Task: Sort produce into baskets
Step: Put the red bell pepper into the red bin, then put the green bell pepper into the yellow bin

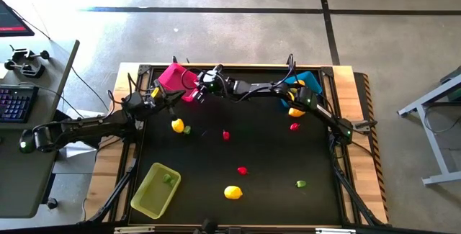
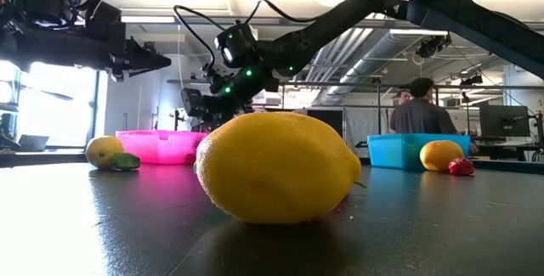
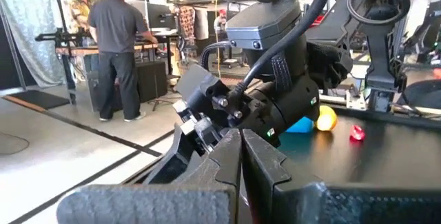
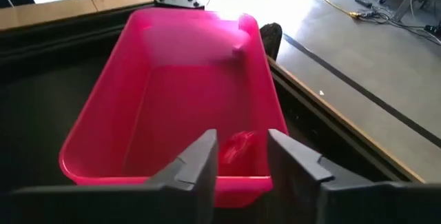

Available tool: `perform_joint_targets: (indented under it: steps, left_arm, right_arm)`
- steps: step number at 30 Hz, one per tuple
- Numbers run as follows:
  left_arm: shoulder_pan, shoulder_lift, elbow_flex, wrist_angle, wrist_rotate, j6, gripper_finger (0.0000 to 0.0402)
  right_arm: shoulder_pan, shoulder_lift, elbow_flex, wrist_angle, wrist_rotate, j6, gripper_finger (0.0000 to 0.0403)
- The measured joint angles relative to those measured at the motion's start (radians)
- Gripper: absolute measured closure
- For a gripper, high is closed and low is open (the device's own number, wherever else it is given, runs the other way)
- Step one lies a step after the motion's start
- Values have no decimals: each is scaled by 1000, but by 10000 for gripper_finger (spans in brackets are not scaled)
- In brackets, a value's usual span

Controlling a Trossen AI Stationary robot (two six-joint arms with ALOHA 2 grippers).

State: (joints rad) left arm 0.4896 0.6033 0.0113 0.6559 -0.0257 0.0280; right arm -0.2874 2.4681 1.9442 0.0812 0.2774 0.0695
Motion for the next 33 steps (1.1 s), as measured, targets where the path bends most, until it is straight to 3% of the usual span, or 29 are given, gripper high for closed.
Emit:
perform_joint_targets:
  steps: [7, 11, 15, 22, 27, 33]
  left_arm:
    - [0, 0, 0, 0, 0, 36, 402]
    - [0, 0, 0, -1, 0, 30, 402]
    - [0, 0, 0, -6, 0, 70, 402]
    - [0, 0, 0, -20, 0, 123, 402]
    - [0, 0, 0, -40, 0, 160, 402]
    - [1, 0, 0, -40, 0, 161, 402]
  right_arm:
    - [5, 0, 0, -33, 1, 1, 221]
    - [19, 0, 0, -40, 0, -7, 217]
    - [37, 0, 0, -32, 0, -50, 258]
    - [72, -13, 0, -41, -8, -122, 392]
    - [107, -15, -14, -65, 4, -98, 396]
    - [134, -44, -166, 67, 9, -19, 402]
